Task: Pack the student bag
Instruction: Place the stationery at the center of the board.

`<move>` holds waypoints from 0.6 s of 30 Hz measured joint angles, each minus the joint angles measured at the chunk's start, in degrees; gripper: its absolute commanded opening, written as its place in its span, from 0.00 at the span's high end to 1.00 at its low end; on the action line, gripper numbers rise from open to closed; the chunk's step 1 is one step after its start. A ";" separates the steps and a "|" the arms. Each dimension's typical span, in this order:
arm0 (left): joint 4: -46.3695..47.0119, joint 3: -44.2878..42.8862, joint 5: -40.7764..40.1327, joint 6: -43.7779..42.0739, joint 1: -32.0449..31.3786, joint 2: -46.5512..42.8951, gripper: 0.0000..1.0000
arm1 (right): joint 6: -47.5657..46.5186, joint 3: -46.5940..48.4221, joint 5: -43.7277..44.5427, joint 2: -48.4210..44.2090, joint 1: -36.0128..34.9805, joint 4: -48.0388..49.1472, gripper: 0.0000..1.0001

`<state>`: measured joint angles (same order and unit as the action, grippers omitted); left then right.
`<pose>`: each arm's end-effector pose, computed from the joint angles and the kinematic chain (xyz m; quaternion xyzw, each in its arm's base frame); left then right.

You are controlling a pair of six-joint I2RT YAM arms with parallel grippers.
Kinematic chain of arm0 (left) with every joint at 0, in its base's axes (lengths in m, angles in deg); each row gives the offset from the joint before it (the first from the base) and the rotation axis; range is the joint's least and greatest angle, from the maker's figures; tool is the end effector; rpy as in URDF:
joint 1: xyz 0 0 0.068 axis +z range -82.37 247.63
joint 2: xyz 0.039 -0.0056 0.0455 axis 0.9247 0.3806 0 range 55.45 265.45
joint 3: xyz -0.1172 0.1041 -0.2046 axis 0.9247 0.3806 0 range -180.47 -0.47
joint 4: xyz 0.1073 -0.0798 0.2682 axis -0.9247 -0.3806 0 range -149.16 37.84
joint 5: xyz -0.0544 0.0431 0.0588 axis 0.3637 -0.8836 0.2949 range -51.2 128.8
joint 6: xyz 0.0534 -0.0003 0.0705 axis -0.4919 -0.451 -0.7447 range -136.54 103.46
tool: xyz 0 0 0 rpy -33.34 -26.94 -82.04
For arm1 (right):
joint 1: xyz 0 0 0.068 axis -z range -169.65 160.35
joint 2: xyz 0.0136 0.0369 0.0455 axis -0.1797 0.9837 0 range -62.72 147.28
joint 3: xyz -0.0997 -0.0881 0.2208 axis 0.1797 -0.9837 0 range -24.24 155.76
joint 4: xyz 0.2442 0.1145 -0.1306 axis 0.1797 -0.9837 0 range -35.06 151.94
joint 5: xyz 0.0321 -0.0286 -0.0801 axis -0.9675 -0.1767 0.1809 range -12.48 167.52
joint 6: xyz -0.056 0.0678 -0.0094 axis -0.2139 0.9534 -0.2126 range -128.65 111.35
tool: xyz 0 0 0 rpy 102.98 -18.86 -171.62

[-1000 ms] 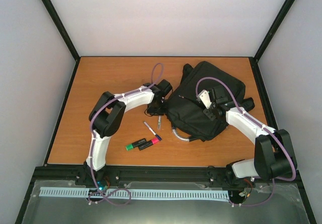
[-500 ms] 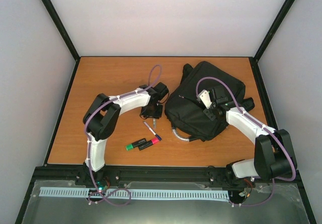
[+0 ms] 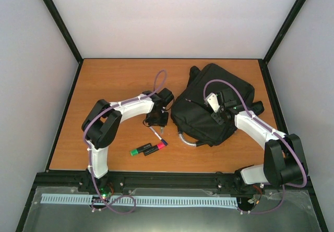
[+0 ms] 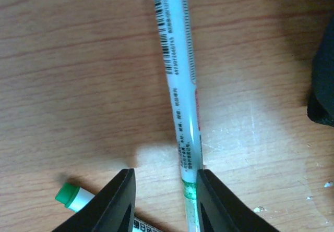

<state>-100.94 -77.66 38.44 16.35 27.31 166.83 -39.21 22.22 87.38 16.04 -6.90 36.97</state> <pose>0.3048 -0.2578 0.0826 0.0645 0.9960 -0.0341 0.0511 0.3161 0.0840 0.1280 -0.3652 0.8838 -0.1144 0.2692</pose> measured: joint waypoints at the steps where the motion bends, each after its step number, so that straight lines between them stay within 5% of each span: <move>1: 0.02 0.00 0.00 -0.07 -0.17 0.00 0.66 | 0.00 0.00 0.02 0.00 0.00 0.00 0.97; 18: 1.64 -1.09 3.23 -0.83 -4.04 2.16 0.57 | 0.00 0.00 -0.48 0.00 0.35 -0.07 0.97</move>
<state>-99.30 -78.75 41.67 15.52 23.27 168.99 -39.21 22.22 86.90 16.04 -6.55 36.90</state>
